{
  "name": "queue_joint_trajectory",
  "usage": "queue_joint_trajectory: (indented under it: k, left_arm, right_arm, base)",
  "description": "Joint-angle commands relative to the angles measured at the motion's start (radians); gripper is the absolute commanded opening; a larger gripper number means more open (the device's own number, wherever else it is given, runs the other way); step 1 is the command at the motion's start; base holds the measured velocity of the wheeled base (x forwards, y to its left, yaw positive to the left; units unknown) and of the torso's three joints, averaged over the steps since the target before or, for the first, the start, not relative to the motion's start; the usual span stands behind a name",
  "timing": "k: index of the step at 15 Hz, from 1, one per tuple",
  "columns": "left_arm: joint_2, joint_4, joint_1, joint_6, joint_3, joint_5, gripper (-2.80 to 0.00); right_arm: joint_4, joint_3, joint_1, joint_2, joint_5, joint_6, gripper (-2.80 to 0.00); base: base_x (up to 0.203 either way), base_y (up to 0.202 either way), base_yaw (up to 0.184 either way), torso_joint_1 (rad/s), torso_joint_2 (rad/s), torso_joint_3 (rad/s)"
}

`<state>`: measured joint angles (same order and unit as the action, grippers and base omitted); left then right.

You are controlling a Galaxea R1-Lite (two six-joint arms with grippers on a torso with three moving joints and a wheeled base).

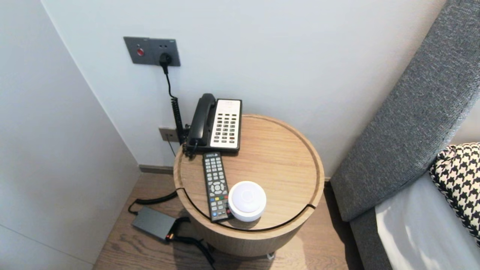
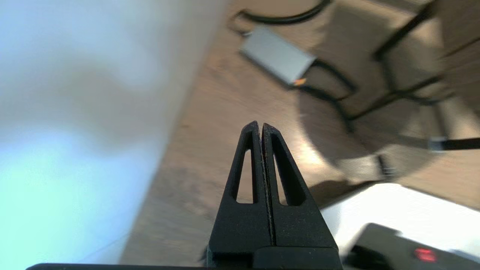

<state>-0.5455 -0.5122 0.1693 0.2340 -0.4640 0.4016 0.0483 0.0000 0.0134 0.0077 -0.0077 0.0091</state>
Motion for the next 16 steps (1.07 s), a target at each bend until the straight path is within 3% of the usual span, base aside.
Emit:
queue_joint_trajectory:
  k: [1,4,6,8,10,14,16]
  left_arm:
    - [0.067,-0.017,-0.065,-0.008,0.029,0.009,-2.80]
    - [0.133,-0.018,-0.126,-0.043,0.086,-0.011,-2.80]
    - [0.232,-0.015,-0.127,-0.133,0.123,-0.037,-2.80]
    - [0.343,-0.020,-0.142,-0.265,0.172,-0.086,-2.80]
    - [0.383,-0.023,-0.176,-0.339,0.182,-0.175,-2.80]
    - [0.545,-0.021,-0.175,-0.346,0.230,-0.312,-2.80]
    - [0.549,-0.012,-0.175,-0.346,0.239,-0.322,-2.80]
  right_arm:
    - [0.001,0.025,0.000,0.002,0.000,0.000,-2.80]
    - [0.001,0.025,0.000,0.002,0.000,0.000,-2.80]
    - [0.001,0.025,0.000,0.002,0.000,0.000,-2.80]
    - [0.001,0.025,0.000,0.002,0.000,0.000,-2.80]
    - [0.001,0.025,0.000,0.002,0.000,0.000,-2.80]
    - [0.001,0.025,0.000,0.002,0.000,0.000,-2.80]
    - [0.001,0.025,0.000,0.002,0.000,0.000,-2.80]
  base:
    - [0.000,0.000,0.000,0.000,0.00,0.000]
    - [0.000,0.000,0.000,0.000,0.00,0.000]
    - [0.000,0.000,0.000,0.000,0.00,0.000]
    - [0.000,0.000,0.000,0.000,0.00,0.000]
    - [0.000,0.000,0.000,0.000,0.00,0.000]
    - [0.000,0.000,0.000,0.000,0.00,0.000]
    - [0.000,0.000,0.000,0.000,0.00,0.000]
